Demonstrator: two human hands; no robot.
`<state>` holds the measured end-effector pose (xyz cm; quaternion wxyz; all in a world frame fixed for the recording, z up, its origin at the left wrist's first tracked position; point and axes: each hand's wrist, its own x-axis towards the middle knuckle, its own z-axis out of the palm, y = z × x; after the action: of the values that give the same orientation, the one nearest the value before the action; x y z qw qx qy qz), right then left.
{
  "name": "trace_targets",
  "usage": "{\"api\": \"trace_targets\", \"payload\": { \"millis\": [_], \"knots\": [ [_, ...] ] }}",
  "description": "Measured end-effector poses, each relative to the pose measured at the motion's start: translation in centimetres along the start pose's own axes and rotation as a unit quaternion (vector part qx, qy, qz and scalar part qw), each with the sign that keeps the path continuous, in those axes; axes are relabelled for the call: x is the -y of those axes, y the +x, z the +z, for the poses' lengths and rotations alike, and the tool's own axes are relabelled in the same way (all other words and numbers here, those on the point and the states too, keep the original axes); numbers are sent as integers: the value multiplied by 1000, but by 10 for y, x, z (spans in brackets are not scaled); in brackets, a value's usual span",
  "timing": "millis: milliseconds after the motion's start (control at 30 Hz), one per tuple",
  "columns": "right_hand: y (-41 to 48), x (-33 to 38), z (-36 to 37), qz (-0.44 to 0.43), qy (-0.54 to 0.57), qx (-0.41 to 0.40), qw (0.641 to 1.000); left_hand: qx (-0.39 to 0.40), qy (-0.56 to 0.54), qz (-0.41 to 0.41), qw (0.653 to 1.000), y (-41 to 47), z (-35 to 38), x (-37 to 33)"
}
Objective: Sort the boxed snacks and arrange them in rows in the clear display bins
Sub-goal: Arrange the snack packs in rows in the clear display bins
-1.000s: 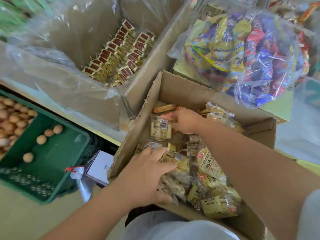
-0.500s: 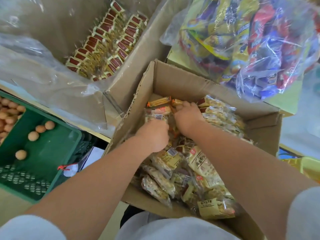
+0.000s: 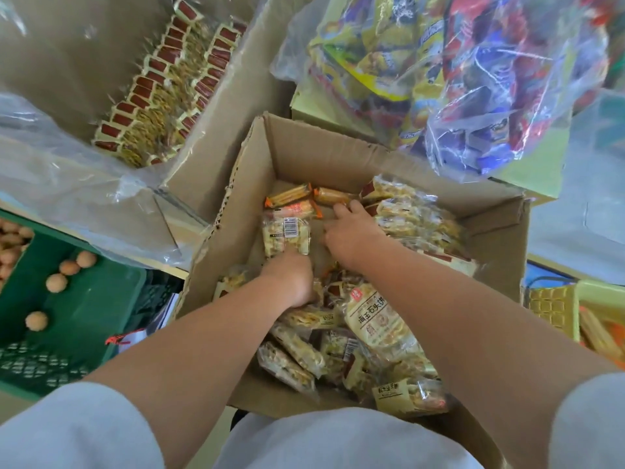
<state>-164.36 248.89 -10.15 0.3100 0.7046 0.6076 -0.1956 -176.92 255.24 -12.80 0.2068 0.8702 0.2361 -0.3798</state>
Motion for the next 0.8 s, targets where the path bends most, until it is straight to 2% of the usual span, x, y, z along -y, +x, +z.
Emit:
{"api": "trace_targets", "payload": {
  "millis": [233, 400, 467, 567, 667, 733, 800],
  "knots": [
    [2, 0, -1, 12, 2, 19, 1000, -38, -62, -2, 997, -5, 1, 4],
    [0, -4, 0, -3, 37, -19, 999, -70, -157, 1, 985, -14, -4, 10],
    [-2, -9, 1, 1, 100, -60, 993, -122, -249, -10, 961, -18, -8, 13],
    [-6, -14, -1, 56, 224, -138, 963, -260, -367, -39, 893, -22, -25, 19],
    [-6, -10, -3, 115, 292, -135, 940, -351, -369, -40, 860, -12, -48, 22],
    [-2, -5, -3, 129, 307, -93, 938, -357, -350, -25, 865, -2, -60, 18],
    [3, -5, -4, 138, 326, -68, 933, -347, -303, -4, 888, 13, -66, 14]
  ]
}}
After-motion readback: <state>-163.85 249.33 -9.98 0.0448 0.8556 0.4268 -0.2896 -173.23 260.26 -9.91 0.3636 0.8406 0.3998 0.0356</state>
